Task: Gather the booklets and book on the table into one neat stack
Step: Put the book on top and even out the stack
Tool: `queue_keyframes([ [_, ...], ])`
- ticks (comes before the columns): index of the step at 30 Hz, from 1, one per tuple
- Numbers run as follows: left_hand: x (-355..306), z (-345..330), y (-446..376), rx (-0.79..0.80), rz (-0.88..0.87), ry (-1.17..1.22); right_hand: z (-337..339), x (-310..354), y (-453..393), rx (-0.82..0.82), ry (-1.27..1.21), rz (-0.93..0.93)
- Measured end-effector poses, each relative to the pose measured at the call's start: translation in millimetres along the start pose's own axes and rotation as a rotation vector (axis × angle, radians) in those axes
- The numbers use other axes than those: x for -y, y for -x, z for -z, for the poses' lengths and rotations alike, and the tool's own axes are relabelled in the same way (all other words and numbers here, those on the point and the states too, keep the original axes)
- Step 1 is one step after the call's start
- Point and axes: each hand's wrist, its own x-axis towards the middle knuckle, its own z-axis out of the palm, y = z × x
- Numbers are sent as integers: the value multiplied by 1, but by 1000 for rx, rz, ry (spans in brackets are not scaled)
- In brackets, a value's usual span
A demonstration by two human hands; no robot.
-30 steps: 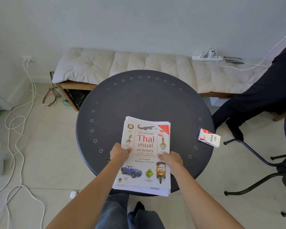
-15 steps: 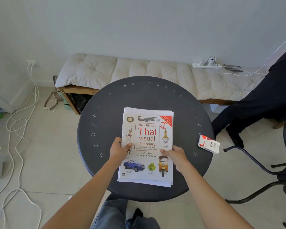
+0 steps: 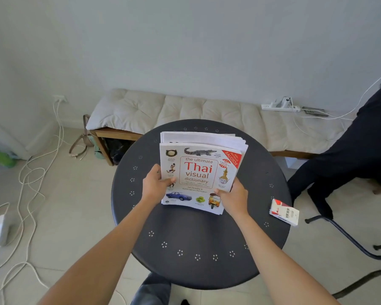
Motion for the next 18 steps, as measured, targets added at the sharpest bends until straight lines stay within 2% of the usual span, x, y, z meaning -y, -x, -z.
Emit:
queue_keyframes([
  [11, 25, 14, 5, -90, -127, -52, -24, 8, 9, -10, -22, 65],
  [18, 32, 13, 9, -42, -136, -92, -25, -2, 11, 2, 19, 45],
])
